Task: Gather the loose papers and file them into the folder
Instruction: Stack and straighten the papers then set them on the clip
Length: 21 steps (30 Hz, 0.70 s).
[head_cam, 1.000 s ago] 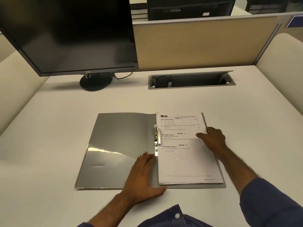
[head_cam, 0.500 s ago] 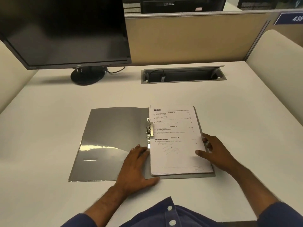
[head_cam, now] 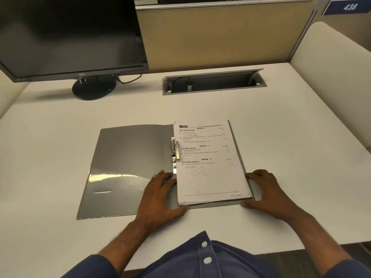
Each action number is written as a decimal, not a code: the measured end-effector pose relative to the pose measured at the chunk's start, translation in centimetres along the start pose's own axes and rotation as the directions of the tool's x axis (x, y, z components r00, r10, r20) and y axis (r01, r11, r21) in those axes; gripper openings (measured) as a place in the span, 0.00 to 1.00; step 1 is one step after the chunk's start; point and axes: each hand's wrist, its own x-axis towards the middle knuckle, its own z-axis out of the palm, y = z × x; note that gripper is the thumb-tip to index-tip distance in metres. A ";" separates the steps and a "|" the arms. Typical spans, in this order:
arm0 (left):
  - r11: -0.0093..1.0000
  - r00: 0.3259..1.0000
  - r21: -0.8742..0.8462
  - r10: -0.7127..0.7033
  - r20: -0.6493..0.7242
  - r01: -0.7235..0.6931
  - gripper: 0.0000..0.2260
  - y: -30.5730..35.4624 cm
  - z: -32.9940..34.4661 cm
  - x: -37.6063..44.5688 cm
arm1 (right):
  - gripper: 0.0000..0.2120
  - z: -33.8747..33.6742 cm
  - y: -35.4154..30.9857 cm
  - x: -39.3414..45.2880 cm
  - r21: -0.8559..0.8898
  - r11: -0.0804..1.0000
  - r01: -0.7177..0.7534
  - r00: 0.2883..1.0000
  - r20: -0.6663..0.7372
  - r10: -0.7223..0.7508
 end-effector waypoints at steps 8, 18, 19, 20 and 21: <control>1.000 0.999 -0.004 0.010 -0.034 -0.010 0.39 -0.1 0.2 -0.1 | 0.41 -0.3 -0.1 0.2 0.050 0.999 0.005 1.000 -0.003 -0.005; 0.998 0.999 0.065 -0.019 0.037 0.016 0.40 0.1 -0.3 -0.1 | 0.39 -0.8 -0.4 0.1 0.058 0.998 0.020 0.999 0.026 -0.022; 0.996 0.999 0.086 -0.022 0.050 0.018 0.40 0.2 -0.3 -0.1 | 0.39 -0.9 -0.4 0.2 0.055 0.998 0.019 0.999 0.031 -0.021; 0.994 0.997 0.108 -0.031 0.066 0.024 0.40 0.3 -0.4 0.0 | 0.39 -0.9 -0.4 0.2 0.050 0.999 0.019 0.999 0.033 -0.020; 0.991 0.996 0.130 -0.041 0.082 0.030 0.40 0.4 -0.4 0.0 | 0.39 -0.9 -0.5 0.3 0.045 0.999 0.019 0.999 0.033 -0.020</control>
